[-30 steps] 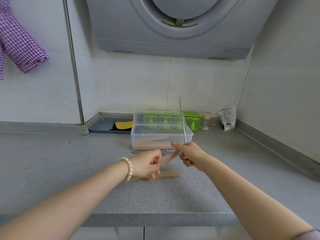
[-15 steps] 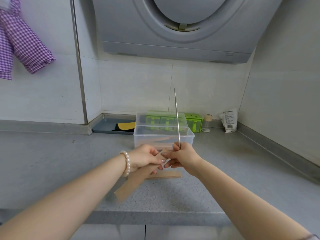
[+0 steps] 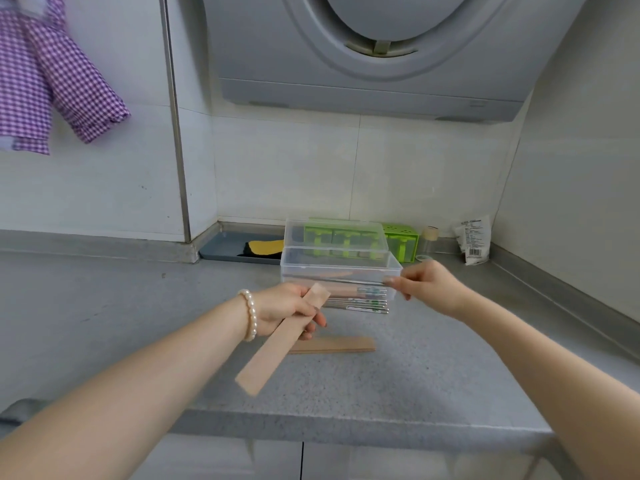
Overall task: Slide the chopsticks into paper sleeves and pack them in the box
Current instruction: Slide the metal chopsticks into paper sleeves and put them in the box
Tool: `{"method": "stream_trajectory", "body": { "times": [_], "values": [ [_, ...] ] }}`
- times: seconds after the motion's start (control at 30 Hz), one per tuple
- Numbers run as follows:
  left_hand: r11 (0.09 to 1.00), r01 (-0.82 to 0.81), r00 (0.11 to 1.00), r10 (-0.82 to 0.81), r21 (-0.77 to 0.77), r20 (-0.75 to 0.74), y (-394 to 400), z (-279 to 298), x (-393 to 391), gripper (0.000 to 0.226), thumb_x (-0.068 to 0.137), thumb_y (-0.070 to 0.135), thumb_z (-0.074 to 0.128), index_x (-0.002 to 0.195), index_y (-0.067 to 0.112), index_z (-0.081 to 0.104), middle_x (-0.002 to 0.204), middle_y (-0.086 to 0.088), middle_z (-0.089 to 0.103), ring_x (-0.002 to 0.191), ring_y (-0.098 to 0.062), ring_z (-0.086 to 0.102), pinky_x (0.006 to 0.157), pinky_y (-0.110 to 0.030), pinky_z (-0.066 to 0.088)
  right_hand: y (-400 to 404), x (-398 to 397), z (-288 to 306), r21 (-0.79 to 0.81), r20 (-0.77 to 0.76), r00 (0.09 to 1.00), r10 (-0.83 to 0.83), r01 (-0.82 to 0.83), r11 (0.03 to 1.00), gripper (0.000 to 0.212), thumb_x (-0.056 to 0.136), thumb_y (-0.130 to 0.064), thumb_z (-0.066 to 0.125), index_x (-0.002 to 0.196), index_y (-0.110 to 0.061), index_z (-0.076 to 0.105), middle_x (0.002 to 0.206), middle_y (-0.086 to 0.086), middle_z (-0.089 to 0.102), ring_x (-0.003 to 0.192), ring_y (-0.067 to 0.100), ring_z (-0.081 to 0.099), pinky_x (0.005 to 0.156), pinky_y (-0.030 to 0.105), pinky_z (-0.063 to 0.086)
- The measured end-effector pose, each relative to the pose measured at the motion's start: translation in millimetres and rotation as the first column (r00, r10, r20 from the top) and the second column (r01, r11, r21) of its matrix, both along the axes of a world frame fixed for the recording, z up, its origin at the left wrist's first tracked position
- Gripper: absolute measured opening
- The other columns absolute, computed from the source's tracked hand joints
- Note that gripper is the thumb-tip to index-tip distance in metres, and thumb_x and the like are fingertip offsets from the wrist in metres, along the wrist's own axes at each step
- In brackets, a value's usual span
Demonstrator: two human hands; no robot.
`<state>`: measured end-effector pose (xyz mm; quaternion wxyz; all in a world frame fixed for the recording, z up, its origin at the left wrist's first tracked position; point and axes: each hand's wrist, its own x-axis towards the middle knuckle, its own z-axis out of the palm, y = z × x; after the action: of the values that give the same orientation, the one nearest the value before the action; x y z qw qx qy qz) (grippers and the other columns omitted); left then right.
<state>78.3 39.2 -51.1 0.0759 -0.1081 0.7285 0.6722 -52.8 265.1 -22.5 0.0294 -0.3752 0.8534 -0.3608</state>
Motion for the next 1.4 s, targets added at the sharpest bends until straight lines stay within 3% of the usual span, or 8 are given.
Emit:
{"method": "stream_trajectory", "body": {
  "times": [0.23,0.5,0.67,0.87,1.1,1.2,1.3,1.4],
  "values": [
    [0.994,0.083,0.996,-0.081,-0.068,0.029,-1.2,-5.2,-1.0,0.01,0.096,0.01,0.045,0.099,0.01,0.054,0.066,-0.003,0.055,0.052,-0.01,0.049,0.051,-0.023,0.045,39.2,-17.8,25.8,-0.033,-0.053,0.997,-0.065,0.063,0.997,0.037,0.056,-0.047,0.075,0.05,-0.012,0.065,0.048,0.004,0.037,0.05,0.016,0.028,0.045,0.021,0.021],
    [0.973,0.124,0.992,-0.124,-0.197,0.014,4.0,-5.7,-2.3,0.009,0.092,0.005,0.051,0.095,0.013,0.054,0.066,-0.002,0.057,0.051,-0.008,0.05,0.049,-0.019,0.046,46.4,-21.7,21.4,-0.01,-0.212,0.955,-0.206,0.209,0.978,0.043,0.064,-0.043,0.08,0.054,-0.006,0.06,0.039,-0.007,0.035,0.039,0.009,0.028,0.047,0.024,0.024],
    [0.96,0.112,0.994,-0.111,-0.258,0.017,4.1,-6.9,-2.4,0.006,0.094,0.009,0.048,0.092,0.011,0.053,0.066,-0.001,0.059,0.05,-0.008,0.052,0.049,-0.02,0.046,40.2,-13.8,21.4,0.019,-0.263,0.945,-0.195,0.207,0.978,0.038,0.066,-0.041,0.079,0.054,-0.01,0.06,0.042,-0.006,0.04,0.045,0.011,0.034,0.049,0.025,0.027],
    [0.93,0.155,0.988,-0.153,-0.334,0.033,5.2,-8.5,-1.0,0.022,0.099,0.019,0.038,0.094,0.011,0.059,0.067,0.0,0.059,0.051,-0.007,0.053,0.053,-0.02,0.047,36.9,-13.5,20.0,0.056,-0.265,0.953,-0.149,0.169,0.984,0.038,0.063,-0.045,0.079,0.048,-0.017,0.057,0.033,-0.011,0.038,0.041,0.008,0.032,0.048,0.024,0.027],
    [0.89,0.251,0.965,-0.262,-0.382,0.023,13.5,-8.6,-1.0,0.033,0.101,0.023,0.031,0.092,0.01,0.06,0.072,-0.002,0.068,0.058,-0.01,0.059,0.066,-0.027,0.05,31.0,-14.8,14.6,0.102,-0.109,0.994,-0.033,0.044,0.994,0.04,0.054,-0.058,0.07,0.047,-0.02,0.06,0.039,-0.009,0.037,0.039,0.006,0.03,0.048,0.023,0.026],
    [0.882,0.281,0.956,-0.29,-0.378,0.033,20.1,-7.0,-0.9,0.033,0.101,0.026,0.031,0.094,0.009,0.057,0.077,-0.004,0.07,0.062,-0.013,0.064,0.068,-0.028,0.05,22.9,-7.5,8.1,0.101,-0.027,0.999,0.031,-0.028,0.994,0.038,0.065,-0.059,0.06,0.058,-0.023,0.067,0.046,-0.006,0.036,0.045,0.01,0.032,0.05,0.024,0.026],
    [0.869,0.308,0.948,-0.313,-0.387,0.052,26.1,-6.3,-0.8,0.034,0.101,0.028,0.029,0.094,0.009,0.055,0.081,-0.002,0.071,0.066,-0.013,0.066,0.067,-0.025,0.05,12.2,-0.7,2.3,0.081,0.062,0.996,0.066,-0.071,0.994,0.038,0.085,-0.048,0.051,0.085,-0.016,0.071,0.069,0.004,0.055,0.06,0.016,0.049,0.059,0.027,0.04],
    [0.863,0.334,0.94,-0.335,-0.38,0.066,33.8,-6.6,-1.5,0.034,0.101,0.03,0.028,0.092,0.01,0.053,0.087,-0.002,0.072,0.069,-0.013,0.068,0.069,-0.024,0.05,1.7,5.9,-2.8,0.026,0.248,0.961,0.12,-0.13,0.991,0.041,0.089,-0.049,0.041,0.101,-0.018,0.065,0.097,0.009,0.063,0.077,0.019,0.062,0.069,0.032,0.05]
  ]
}}
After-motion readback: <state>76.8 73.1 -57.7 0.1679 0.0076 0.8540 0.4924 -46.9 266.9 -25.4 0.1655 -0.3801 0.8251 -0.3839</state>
